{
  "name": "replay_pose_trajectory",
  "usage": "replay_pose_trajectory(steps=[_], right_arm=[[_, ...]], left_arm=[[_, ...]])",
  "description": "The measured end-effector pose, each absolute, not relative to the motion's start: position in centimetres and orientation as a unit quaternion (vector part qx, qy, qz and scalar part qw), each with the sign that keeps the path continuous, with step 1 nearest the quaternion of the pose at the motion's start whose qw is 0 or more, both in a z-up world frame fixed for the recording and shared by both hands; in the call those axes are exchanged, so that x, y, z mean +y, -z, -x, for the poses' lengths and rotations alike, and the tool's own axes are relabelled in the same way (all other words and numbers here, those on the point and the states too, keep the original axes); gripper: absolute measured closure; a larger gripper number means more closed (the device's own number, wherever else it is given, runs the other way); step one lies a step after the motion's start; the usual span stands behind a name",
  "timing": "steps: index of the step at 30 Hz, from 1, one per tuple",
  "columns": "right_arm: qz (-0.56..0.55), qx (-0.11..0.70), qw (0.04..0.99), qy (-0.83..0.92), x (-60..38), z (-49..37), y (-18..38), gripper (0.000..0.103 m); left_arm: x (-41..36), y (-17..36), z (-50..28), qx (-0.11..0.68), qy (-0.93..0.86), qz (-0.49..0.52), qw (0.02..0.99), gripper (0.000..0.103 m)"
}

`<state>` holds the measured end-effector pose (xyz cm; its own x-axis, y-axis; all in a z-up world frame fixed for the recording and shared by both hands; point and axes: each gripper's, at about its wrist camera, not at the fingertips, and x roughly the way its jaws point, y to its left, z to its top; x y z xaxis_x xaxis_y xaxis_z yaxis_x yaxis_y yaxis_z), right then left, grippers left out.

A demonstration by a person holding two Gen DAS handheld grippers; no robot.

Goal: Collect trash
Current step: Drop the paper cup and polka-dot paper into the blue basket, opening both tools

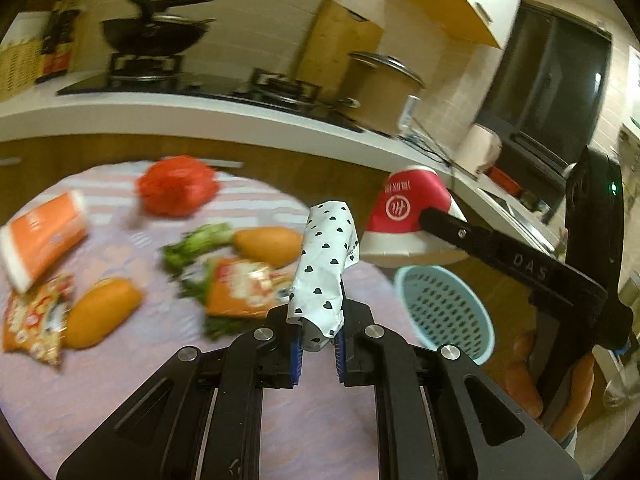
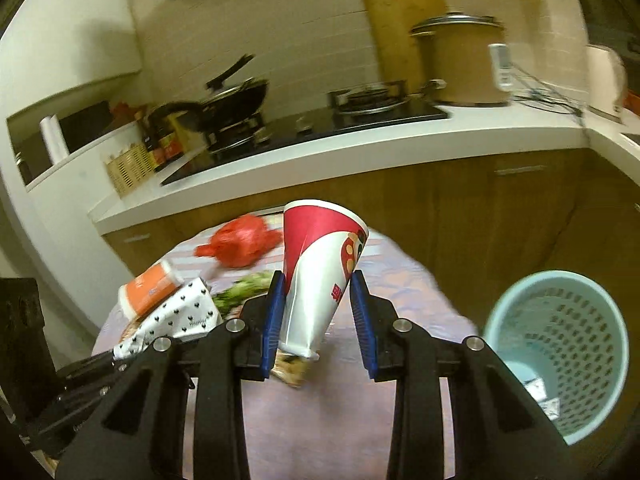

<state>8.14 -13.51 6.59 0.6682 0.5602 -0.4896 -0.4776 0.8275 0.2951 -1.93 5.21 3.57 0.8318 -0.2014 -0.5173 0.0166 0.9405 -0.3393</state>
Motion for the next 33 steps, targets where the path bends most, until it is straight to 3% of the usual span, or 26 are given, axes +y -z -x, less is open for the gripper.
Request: replay_pose_trajectory(steps=[11, 26, 28, 30, 33], right_arm=[[-0.088, 0.293, 0.936, -0.174, -25.2, -9.8, -4.6, 0.073], [-0.106, 0.406, 0.906, -0.055, -33.6, -13.8, 5.2, 0.073], [-0.108, 0.416, 0.901, -0.051, -34.0, -13.9, 6.1, 0.073], [-0.111, 0.423, 0.898, -0.049, -34.2, -14.2, 6.6, 0.071], [-0.112, 0.43, 0.895, -0.045, -34.4, -14.3, 7.0, 0.069]], left_arm=[[-5.3, -2.5, -4.8, 0.315, 0.141, 0.122, 0.931, 0.093], [-15.9, 4.2, -12.9, 0.409, 0.209, 0.085, 0.884, 0.091], [-16.2, 4.7, -13.2, 0.416, 0.211, 0.081, 0.881, 0.087], [-16.4, 5.2, -13.4, 0.423, 0.214, 0.08, 0.877, 0.073], [-16.4, 5.5, -13.3, 0.424, 0.213, 0.075, 0.877, 0.059]])
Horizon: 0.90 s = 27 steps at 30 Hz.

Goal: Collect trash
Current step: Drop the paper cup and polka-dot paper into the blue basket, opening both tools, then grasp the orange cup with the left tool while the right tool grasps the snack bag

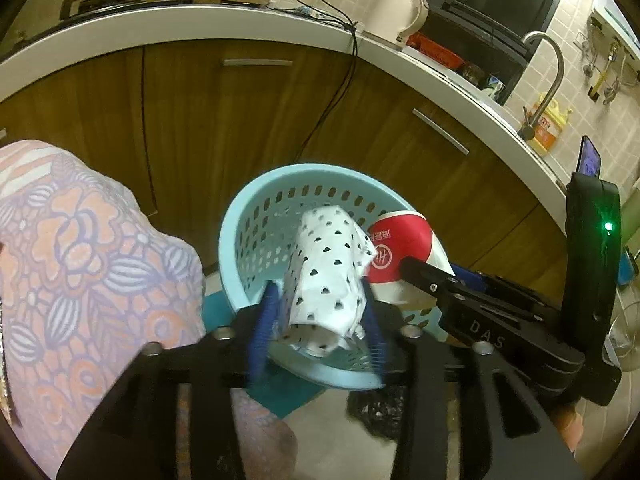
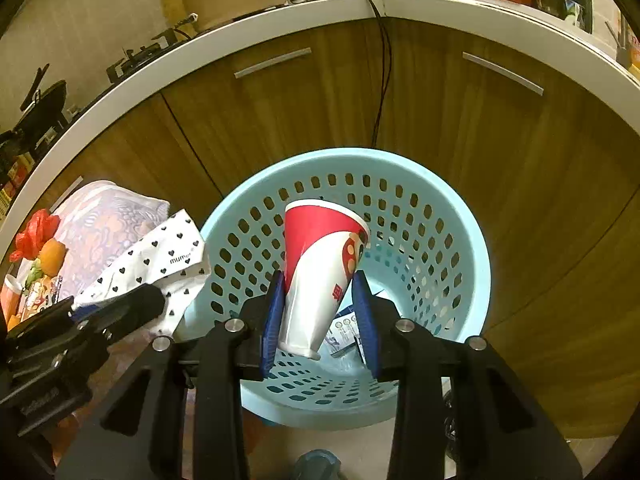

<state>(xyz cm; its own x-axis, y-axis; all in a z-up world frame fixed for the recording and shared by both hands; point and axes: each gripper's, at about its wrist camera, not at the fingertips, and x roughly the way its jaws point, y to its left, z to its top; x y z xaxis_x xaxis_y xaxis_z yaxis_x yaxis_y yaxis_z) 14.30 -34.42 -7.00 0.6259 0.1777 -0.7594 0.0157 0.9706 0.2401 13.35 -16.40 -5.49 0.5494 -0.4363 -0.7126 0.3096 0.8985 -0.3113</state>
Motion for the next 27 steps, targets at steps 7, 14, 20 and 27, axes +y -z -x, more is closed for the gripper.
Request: replay_pose_trajectory(steps=[7, 14, 20, 27], right_arm=[[-0.114, 0.427, 0.896, -0.042, -34.9, -13.9, 6.7, 0.057], [-0.111, 0.403, 0.906, -0.06, -33.9, -13.2, 4.4, 0.057], [-0.099, 0.376, 0.916, -0.1, -30.9, -12.5, 1.9, 0.057], [-0.074, 0.35, 0.919, -0.166, -25.3, -11.3, -0.8, 0.057]], left_arm=[[-15.8, 5.3, -12.9, 0.422, 0.213, 0.077, 0.878, 0.053], [-14.1, 3.5, -11.2, 0.4, 0.208, 0.089, 0.888, 0.053], [-11.5, 1.3, -8.9, 0.371, 0.19, 0.102, 0.903, 0.053], [-5.9, -1.0, -5.6, 0.339, 0.144, 0.125, 0.921, 0.053]])
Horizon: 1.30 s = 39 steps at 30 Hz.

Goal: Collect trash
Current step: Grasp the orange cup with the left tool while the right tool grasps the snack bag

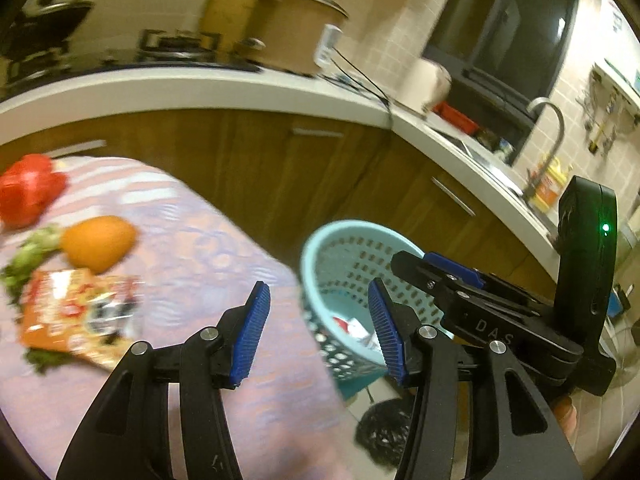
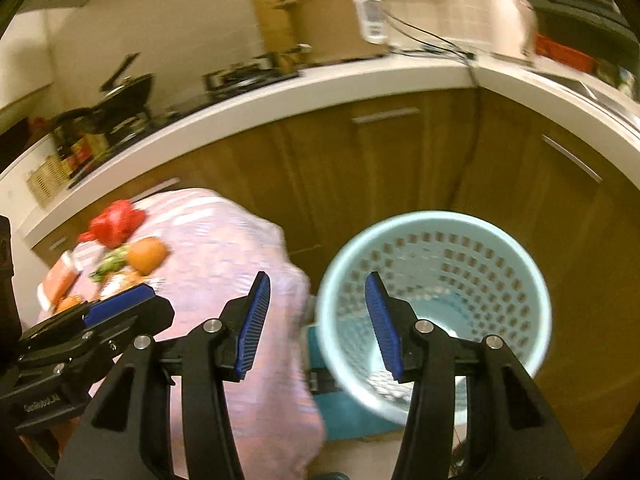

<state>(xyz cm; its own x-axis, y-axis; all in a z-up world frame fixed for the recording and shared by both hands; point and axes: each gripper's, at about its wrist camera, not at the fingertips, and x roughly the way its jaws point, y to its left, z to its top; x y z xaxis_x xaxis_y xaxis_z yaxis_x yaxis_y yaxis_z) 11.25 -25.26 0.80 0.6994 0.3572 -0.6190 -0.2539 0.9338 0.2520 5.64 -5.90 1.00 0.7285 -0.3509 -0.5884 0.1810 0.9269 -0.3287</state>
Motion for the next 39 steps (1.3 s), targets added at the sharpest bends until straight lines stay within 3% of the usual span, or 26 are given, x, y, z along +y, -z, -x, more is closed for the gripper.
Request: replay_pose_trajectory(steps=[13, 24, 35, 38, 39], right_arm=[[-0.008, 0.336, 0.9, -0.279, -12.1, -8.8, -2.8, 0.057], [0.029, 0.348, 0.879, -0.325, -4.8, -7.4, -0.4, 0.057], [0.038, 0.361, 0.877, -0.313, -4.0, -8.2, 0.7, 0.057], [0.038, 0.361, 0.875, -0.321, -4.2, -8.3, 0.9, 0.057], [0.038, 0.361, 0.874, -0.324, -4.3, -8.3, 0.9, 0.057]], left_arm=[[10.1, -3.6, 2.2, 0.276, -0.041, 0.176, 0.944, 0.053], [24.6, -2.1, 8.1, 0.256, -0.199, 0.249, 0.913, 0.053], [28.6, 1.0, 5.1, 0.302, -0.173, 0.281, 0.894, 0.048], [28.6, 2.2, 4.1, 0.314, -0.161, 0.289, 0.89, 0.051], [28.5, 2.5, 3.8, 0.317, -0.157, 0.291, 0.889, 0.058]])
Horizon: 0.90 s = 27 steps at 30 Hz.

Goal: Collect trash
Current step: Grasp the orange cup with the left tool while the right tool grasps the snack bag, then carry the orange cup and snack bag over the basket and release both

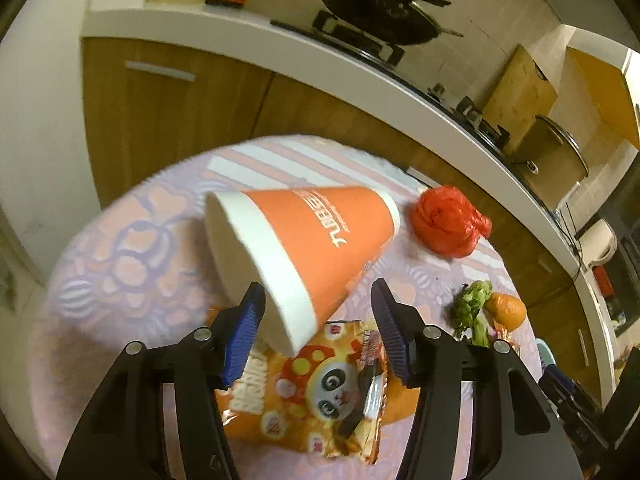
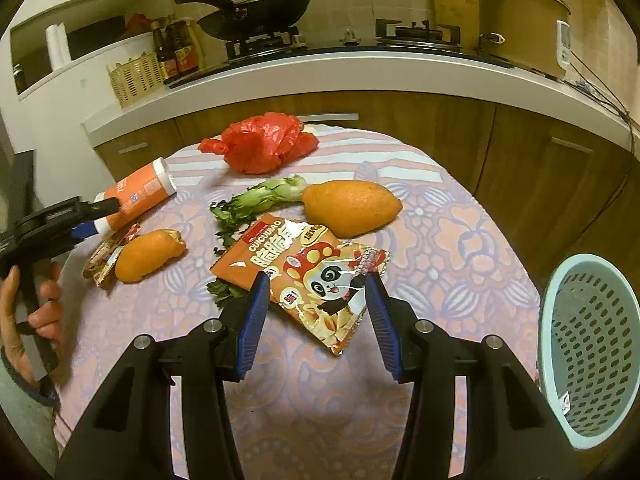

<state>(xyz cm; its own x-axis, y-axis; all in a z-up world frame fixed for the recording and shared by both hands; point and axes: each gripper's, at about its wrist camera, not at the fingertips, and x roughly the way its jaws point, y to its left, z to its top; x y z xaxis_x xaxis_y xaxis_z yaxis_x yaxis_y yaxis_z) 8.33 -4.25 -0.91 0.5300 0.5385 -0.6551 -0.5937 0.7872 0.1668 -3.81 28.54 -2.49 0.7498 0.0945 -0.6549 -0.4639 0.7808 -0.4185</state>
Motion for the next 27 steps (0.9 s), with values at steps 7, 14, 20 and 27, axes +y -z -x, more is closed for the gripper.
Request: replay_pose_trajectory(steps=[7, 14, 20, 27], right_arm=[[0.054, 0.36, 0.866, -0.344, -3.3, -8.0, 1.2, 0.057], [0.098, 0.371, 0.857, -0.345, -1.2, -7.9, 2.6, 0.057], [0.117, 0.378, 0.857, -0.33, -0.2, -9.0, 3.4, 0.078], [0.083, 0.358, 0.863, -0.347, -1.9, -8.4, 2.1, 0.098]], left_arm=[[27.1, 3.1, 2.7, 0.32, -0.127, 0.288, 0.893, 0.087], [25.5, 2.0, 2.6, 0.304, -0.102, 0.27, 0.908, 0.101], [25.0, 1.8, 2.7, 0.301, -0.091, 0.269, 0.91, 0.101], [23.0, 0.0, 3.5, 0.284, -0.074, 0.253, 0.922, 0.101]])
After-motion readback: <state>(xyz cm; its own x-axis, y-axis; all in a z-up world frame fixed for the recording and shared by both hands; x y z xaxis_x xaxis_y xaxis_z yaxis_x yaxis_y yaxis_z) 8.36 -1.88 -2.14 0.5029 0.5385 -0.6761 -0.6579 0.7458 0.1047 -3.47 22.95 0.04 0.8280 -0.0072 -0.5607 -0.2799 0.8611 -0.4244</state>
